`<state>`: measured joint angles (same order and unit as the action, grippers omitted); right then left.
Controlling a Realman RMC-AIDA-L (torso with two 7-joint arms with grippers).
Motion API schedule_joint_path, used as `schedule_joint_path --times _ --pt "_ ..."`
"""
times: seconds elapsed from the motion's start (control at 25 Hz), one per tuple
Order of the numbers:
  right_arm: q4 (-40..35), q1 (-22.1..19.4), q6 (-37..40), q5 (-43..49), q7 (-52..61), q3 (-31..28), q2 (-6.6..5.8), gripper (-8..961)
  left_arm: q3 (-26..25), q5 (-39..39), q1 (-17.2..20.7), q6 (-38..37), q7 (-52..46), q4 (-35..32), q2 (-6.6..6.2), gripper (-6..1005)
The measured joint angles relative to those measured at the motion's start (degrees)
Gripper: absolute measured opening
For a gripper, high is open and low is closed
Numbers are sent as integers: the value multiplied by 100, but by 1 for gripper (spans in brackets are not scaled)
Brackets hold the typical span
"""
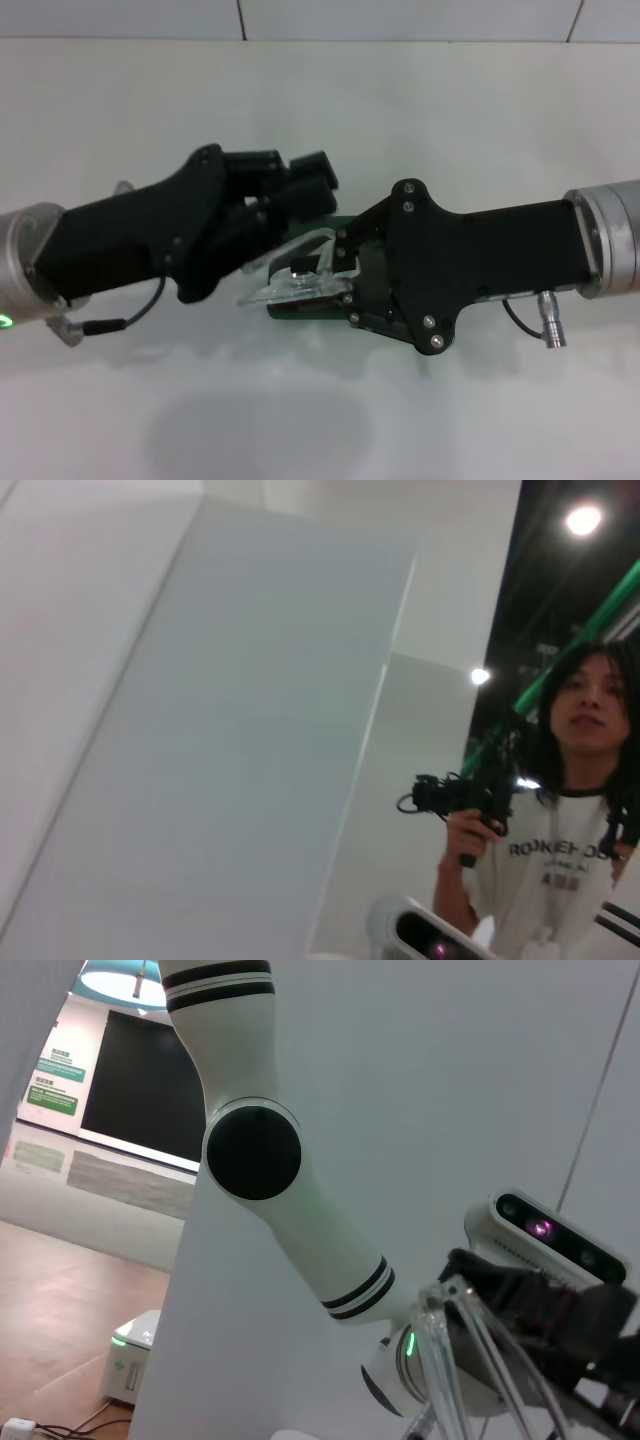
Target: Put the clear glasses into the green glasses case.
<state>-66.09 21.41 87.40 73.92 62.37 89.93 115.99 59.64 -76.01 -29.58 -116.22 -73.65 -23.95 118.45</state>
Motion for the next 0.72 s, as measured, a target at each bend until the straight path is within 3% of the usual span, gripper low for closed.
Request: schedule_joint_path --times 0.2,0.72 --pt "0 -32 -10 0 -32 0 3 120 195 -11 -29 -6 1 -17 8 155" --pt "0 -32 -22 0 -32 7 2 120 116 19 12 -6 67 15 -1 154"
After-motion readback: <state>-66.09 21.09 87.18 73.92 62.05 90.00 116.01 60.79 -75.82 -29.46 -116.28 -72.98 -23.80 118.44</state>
